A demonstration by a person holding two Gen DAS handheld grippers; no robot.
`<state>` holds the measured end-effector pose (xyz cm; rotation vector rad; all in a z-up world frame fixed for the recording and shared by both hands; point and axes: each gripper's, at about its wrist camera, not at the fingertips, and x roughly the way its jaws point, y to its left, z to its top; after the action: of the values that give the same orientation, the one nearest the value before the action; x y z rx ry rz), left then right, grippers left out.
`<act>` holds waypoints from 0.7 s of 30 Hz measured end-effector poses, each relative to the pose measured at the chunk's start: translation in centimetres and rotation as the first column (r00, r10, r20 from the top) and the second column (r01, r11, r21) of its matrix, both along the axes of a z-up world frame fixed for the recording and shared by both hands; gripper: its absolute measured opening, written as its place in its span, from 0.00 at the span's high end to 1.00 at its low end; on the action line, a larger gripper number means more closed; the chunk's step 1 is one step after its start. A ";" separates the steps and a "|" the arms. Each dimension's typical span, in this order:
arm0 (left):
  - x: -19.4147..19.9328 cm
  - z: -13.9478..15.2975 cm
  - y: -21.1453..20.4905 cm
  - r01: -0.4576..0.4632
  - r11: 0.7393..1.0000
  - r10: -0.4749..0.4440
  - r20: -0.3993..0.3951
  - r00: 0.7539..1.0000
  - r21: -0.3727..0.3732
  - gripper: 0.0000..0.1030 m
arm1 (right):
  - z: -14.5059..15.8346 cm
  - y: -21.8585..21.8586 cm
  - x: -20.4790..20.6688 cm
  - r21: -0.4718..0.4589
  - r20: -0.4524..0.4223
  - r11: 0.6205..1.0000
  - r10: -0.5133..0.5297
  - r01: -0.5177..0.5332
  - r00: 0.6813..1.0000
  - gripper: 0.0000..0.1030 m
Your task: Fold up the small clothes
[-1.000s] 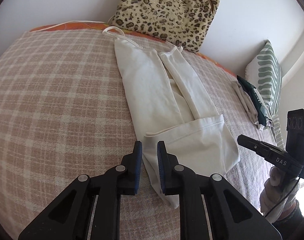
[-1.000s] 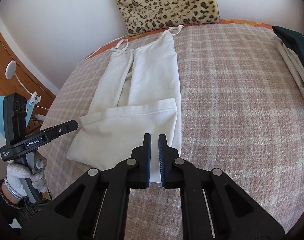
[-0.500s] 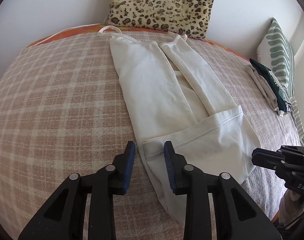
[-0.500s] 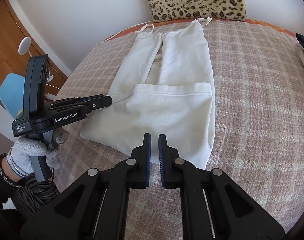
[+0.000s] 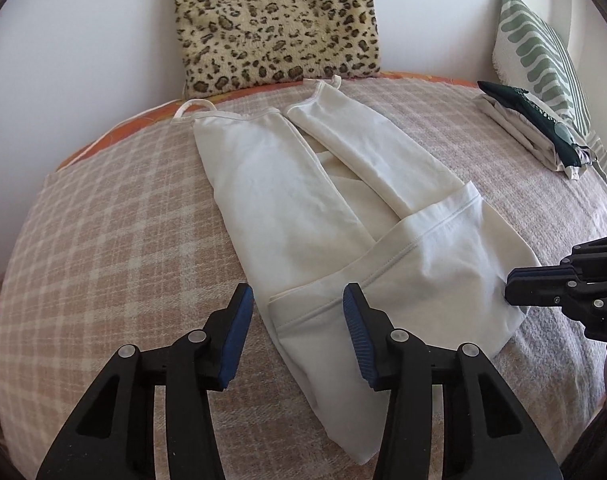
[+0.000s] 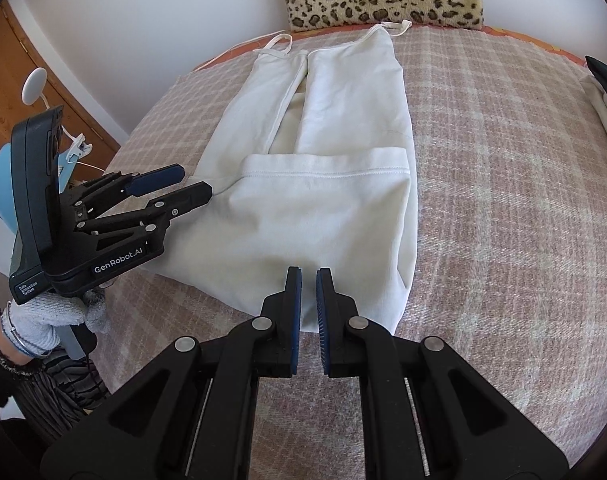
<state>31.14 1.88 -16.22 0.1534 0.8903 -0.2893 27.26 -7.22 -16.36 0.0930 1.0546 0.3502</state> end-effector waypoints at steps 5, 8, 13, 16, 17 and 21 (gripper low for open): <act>0.5 -0.6 0.3 0.008 0.998 -0.011 -0.049 0.999 -0.064 0.68 | -0.1 0.0 0.3 0.006 -0.006 1.000 -0.005 0.005 1.000 0.92; 0.6 -0.5 0.8 -0.003 0.996 -0.002 -0.057 0.998 -0.089 0.91 | -0.2 0.0 0.4 0.002 -0.010 1.000 -0.008 0.008 1.000 0.92; 0.5 0.3 1.2 0.001 0.995 -0.003 -0.018 1.000 -0.097 0.94 | -0.2 -0.7 0.6 0.023 -0.029 0.999 -0.046 0.047 0.999 0.92; 1.1 0.3 1.1 0.007 0.996 -0.007 0.004 1.000 -0.092 0.94 | -0.2 -1.0 0.4 0.018 -0.035 0.997 -0.073 0.073 0.997 0.92; 1.4 0.1 0.9 0.013 0.997 -0.012 0.008 1.000 -0.081 0.94 | -0.2 -1.1 0.3 0.018 -0.035 0.996 -0.082 0.083 0.996 0.92; 1.8 -0.9 0.2 0.033 0.999 -0.032 0.032 0.999 -0.031 0.93 | 0.1 -1.1 -0.1 0.001 -0.031 0.995 -0.102 0.102 0.994 0.92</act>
<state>32.89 2.07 -17.10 0.1433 0.8523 -0.3299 27.14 -8.28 -16.29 0.1544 1.0756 0.2580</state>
